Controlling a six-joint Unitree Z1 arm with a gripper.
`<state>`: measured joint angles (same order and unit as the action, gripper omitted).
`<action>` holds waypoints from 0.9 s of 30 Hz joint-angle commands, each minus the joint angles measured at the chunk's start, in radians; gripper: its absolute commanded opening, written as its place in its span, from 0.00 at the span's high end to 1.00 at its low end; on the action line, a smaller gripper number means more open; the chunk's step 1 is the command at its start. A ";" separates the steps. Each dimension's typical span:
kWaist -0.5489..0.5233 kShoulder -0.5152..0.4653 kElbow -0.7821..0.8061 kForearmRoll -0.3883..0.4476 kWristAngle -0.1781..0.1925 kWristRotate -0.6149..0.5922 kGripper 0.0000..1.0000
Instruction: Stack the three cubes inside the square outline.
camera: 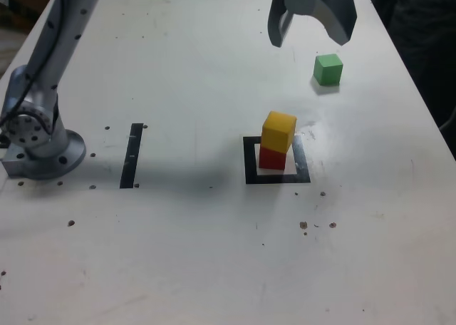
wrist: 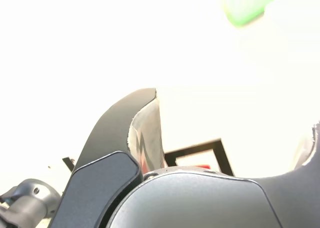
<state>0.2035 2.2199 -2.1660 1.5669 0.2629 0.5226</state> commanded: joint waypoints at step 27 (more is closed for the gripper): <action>0.088 0.306 -0.285 0.036 -0.072 -0.056 0.09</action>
<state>0.2875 2.5176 -2.4446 1.5949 0.1889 0.4681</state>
